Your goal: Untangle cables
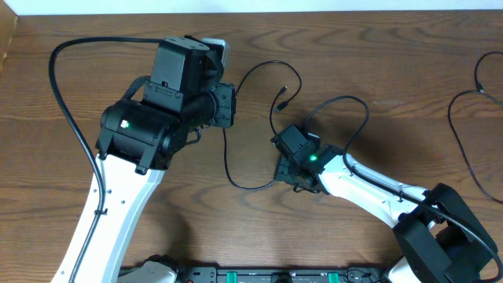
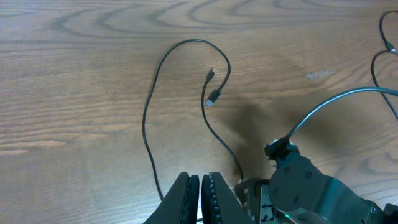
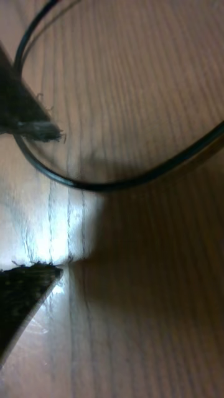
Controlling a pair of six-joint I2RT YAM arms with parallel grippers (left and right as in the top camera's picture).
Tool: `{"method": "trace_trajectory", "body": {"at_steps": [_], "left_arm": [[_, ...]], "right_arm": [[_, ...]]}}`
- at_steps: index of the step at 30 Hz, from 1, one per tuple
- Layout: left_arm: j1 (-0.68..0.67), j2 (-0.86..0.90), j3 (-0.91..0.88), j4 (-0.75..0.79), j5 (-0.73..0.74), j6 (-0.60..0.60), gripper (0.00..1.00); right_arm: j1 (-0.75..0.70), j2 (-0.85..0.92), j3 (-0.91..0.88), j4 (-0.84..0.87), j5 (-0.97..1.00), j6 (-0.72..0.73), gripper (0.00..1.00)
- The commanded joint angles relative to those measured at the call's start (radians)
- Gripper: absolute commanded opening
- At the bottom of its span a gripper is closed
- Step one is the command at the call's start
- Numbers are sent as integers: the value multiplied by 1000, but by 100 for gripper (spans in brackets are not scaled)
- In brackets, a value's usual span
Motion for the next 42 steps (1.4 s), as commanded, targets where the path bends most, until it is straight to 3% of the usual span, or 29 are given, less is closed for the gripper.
{"method": "trace_trajectory", "body": {"at_steps": [1,4,7,9,19,24,32,42], "left_arm": [[-3,-16,10,-2,2,14,10],[-3,-16,10,-2,2,14,10],[-3,-19,10,-2,2,14,10],[-3,-24,10,-2,2,14,10],[-3,-66,10,-2,1,14,10],[-3,-88,10,-2,1,14,10],[-3,-101,10,-1,0,14,9],[-3,-101,10,5,0,14,10]], "right_arm": [[5,-8,0,11,25,60,32],[5,-8,0,20,26,59,43],[8,-8,0,37,25,59,42],[11,-8,0,51,26,59,49],[47,15,0,106,27,71,49],[64,43,0,130,16,88,43],[64,43,0,134,2,88,58],[74,44,0,133,2,88,44]]}}
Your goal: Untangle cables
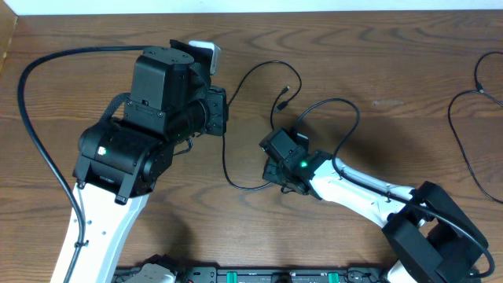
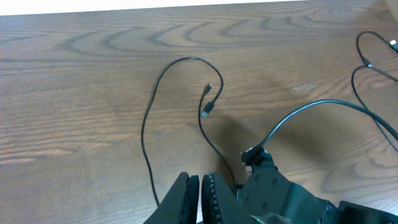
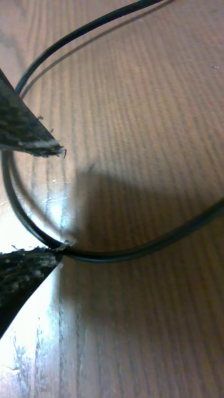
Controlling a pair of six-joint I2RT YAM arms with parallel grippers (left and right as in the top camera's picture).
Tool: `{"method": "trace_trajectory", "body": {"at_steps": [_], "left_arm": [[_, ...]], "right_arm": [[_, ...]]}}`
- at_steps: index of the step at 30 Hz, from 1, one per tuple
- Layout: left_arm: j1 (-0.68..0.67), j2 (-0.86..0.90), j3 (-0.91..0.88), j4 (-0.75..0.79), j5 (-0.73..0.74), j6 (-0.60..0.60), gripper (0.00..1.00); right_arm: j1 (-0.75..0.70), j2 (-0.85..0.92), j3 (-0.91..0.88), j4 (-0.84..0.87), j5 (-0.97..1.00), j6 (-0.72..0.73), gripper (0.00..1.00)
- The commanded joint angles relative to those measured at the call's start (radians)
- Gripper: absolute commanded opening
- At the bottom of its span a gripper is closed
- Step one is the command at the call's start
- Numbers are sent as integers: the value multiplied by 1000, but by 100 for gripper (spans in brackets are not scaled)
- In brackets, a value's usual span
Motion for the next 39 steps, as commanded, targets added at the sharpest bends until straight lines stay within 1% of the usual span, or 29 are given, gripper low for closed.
{"method": "trace_trajectory", "body": {"at_steps": [1,7,8,10,14,23,24,26,27,30,32,33,34,35,39], "left_arm": [[-3,-11,10,3,1,14,10],[-3,-12,10,3,1,14,10],[-3,-13,10,3,1,14,10],[-3,-16,10,3,0,14,10],[-3,-19,10,3,0,14,10],[-3,-35,10,3,0,14,10],[-3,-38,9,3,0,14,10],[-3,-42,10,3,0,14,10],[-3,-43,10,3,0,14,10],[-3,-49,10,3,-7,14,10],[-3,-50,10,3,-6,14,10],[-3,-51,10,3,-6,14,10],[-3,-51,10,3,-6,14,10],[-3,-51,10,3,-6,14,10],[-3,-51,10,3,-7,14,10]], "right_arm": [[11,8,0,0,5,3,44],[11,9,0,-11,1,6,45],[11,9,0,-11,1,11,44],[11,9,0,-13,1,11,38],[11,9,0,-16,0,11,37],[11,21,0,-30,-18,36,39],[11,21,0,-29,-18,36,38],[11,21,0,-30,-18,36,30],[11,21,0,-30,-18,36,24],[11,21,0,-30,-18,36,21],[11,21,0,-30,-18,36,16],[11,21,-1,-30,-18,36,11],[11,21,-1,-30,-18,36,3],[11,21,-1,-30,-18,36,1],[11,21,-1,-29,-18,36,1]]}}
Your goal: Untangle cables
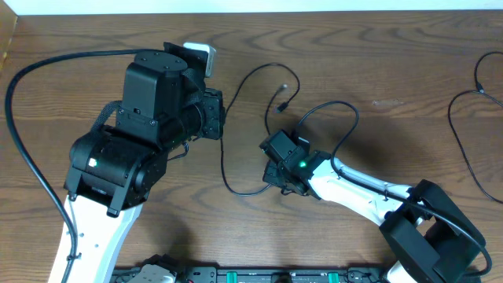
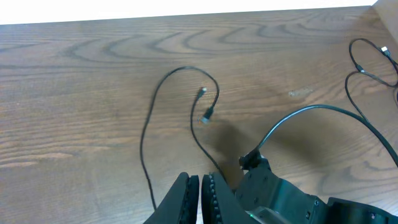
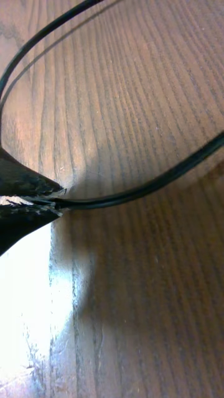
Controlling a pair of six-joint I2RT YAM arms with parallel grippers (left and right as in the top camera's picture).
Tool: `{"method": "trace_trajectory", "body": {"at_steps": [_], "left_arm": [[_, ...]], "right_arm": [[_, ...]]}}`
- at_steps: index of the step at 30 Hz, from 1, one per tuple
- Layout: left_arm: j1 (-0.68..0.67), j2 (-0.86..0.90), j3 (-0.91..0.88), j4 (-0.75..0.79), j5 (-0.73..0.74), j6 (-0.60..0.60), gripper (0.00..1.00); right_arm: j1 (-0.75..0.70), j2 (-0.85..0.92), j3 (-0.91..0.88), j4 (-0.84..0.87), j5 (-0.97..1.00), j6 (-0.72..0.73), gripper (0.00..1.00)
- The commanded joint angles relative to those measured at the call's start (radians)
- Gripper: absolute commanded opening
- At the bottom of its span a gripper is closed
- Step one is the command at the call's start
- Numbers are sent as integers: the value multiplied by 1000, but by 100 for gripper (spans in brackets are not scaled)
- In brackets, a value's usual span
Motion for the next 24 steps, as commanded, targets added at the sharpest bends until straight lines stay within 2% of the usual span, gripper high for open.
{"method": "trace_trajectory", "body": {"at_steps": [1,7,12,17,24], "left_arm": [[-3,-16,9,2,-6,14,10],[-3,-16,10,2,-6,14,10],[-3,-16,9,1,-6,14,10],[-3,-16,9,-8,-11,14,10],[-3,5,8,-23,-21,20,10]], "right_arm": [[11,9,0,-2,5,3,1],[10,9,0,37,5,-5,1],[-19,8,30,131,50,-90,1],[-135,8,120,130,62,-210,1],[-411,8,302,58,58,-381,1]]}}
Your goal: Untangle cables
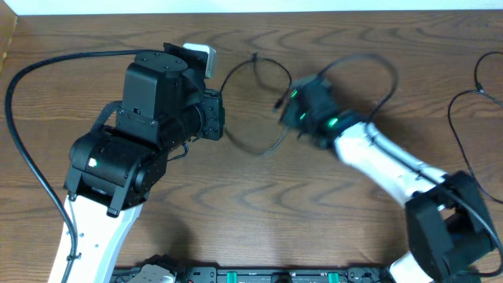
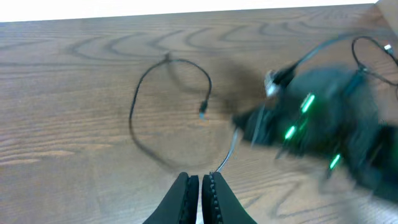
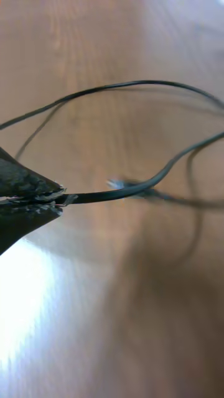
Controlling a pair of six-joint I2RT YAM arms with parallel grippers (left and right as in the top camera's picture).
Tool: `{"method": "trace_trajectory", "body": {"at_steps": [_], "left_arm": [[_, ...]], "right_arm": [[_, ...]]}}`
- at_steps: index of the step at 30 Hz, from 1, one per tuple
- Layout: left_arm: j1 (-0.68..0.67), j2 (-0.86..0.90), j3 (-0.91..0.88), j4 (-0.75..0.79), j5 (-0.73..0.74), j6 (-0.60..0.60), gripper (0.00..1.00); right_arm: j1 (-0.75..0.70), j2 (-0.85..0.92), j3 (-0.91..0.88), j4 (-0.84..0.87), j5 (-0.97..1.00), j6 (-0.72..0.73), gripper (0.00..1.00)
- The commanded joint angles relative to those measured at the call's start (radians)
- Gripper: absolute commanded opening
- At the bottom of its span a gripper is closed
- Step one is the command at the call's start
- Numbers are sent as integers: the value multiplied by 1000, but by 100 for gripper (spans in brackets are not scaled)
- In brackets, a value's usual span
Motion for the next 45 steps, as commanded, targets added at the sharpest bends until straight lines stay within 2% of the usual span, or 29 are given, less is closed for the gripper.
{"method": "trace_trajectory", "body": {"at_steps": [1,6,12,21,26,32,40,41,42,45], "left_arm": [[-3,12,7,-13,-17,22,10],[-3,58,6,-10,-17,22,10],[-3,69,6,20,-16,22,10],[-3,74,6,45,-16,21,10],[-4,84,6,70,29,21,10],[-10,107,6,75,31,13,11],[-61,145,6,79,45,13,11],[-68,147,6,79,45,13,11],[-72,147,6,79,45,13,11],[-81,147,6,79,45,13,11]], "right_arm": [[-151,5,114,-53,29,-159,1],[-339,3,247,-148,86,-266,1],[-585,-18,365,-172,132,-408,1],[-894,-20,478,-210,133,-556,1],[-1062,-24,499,-216,131,-574,1],[-1203,-29,510,-235,125,-650,1],[-1308,-35,549,-245,129,-723,1],[-1323,-35,550,-245,124,-723,58],[-1328,-36,551,-247,116,-723,99],[-1334,-39,550,-268,30,-757,99]]}}
